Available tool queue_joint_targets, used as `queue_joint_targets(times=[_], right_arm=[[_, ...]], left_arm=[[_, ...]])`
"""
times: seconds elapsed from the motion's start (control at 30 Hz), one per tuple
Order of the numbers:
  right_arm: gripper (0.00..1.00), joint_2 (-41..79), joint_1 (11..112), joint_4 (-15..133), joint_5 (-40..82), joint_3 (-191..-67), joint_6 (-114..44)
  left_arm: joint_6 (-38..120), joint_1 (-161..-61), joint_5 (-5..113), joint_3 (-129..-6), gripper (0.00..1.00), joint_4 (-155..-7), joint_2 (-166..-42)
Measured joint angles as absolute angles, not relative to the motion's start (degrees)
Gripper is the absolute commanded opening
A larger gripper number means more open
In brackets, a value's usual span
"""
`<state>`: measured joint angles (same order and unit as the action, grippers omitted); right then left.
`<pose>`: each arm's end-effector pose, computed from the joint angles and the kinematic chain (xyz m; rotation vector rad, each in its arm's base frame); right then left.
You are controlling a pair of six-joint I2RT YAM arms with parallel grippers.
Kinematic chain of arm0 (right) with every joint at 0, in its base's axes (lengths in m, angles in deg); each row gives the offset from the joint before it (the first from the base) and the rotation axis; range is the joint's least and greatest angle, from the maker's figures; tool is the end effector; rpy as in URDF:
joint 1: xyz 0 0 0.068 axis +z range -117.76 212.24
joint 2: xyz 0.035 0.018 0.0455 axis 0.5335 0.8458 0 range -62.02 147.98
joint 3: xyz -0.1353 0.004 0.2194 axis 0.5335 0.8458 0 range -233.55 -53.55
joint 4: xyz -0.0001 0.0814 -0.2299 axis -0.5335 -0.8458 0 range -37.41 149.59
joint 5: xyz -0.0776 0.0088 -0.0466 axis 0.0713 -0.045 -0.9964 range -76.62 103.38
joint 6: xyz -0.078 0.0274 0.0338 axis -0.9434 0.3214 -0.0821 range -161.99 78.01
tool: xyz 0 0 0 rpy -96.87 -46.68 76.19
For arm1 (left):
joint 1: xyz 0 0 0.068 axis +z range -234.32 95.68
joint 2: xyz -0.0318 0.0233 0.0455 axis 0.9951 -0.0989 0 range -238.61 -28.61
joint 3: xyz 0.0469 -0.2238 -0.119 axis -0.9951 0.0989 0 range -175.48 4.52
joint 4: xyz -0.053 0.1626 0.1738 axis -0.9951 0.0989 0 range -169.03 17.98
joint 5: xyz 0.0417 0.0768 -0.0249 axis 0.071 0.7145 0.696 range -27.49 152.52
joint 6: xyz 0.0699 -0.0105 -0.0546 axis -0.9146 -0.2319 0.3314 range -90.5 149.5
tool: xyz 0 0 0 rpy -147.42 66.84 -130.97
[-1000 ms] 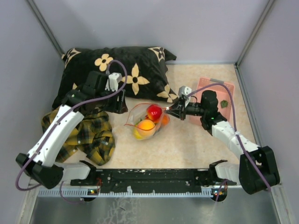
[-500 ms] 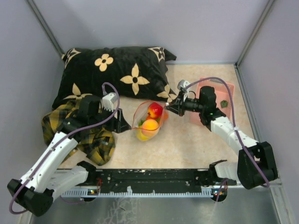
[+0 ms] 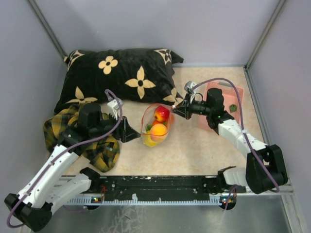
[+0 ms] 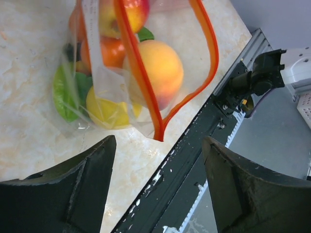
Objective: Place the food in the zip-top bag and seal the zipper
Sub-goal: Zip the zipper food storage bag at the center of the board.
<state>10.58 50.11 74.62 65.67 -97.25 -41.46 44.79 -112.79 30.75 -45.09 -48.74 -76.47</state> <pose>0.2584 0.1494 0.2644 -0.9107 1.5971 1.0464 0.1575 -0.1330 0.2969 0.6001 2.0675 -1.0308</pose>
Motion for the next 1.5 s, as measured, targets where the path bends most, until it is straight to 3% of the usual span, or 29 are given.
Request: queue_joint_targets(times=[0.33, 0.57, 0.7, 0.87, 0.9, 1.23, 1.5], right_arm=[[0.0, 11.72, 50.11, 75.56, 65.39, -97.56, -39.77], [0.0, 11.72, 50.11, 75.63, 65.24, -97.56, -39.38], [0.0, 11.72, 50.11, 75.58, 65.21, -97.56, -39.38], [0.0, 11.65, 50.11, 74.4, 65.21, -97.6, -40.25], [0.0, 11.59, 50.11, 73.7, 65.19, -97.63, -40.62], [0.0, 6.03, 48.82, 68.32, 64.91, -95.88, -43.42], [0.0, 1.25, 48.82, 69.94, 65.13, -90.57, -42.81]], left_arm=[[44.37, -127.02, 43.07, -43.86, 0.72, -50.75, -77.08], [43.04, -129.42, 51.71, -43.21, 0.61, -51.32, -78.61], [42.14, -130.5, 54.66, -43.18, 0.43, -52.13, -81.04], [39.91, -130.63, 56.71, -43.49, 0.04, -52.35, -81.56], [39.61, -130.65, 57.3, -43.71, 0.0, -52.35, -81.43], [36.52, -130.69, 68.01, -46.18, 0.0, -52.28, -74.89], [36.74, -127.92, 73.32, -47.07, 0.0, -52.09, -78.7]])
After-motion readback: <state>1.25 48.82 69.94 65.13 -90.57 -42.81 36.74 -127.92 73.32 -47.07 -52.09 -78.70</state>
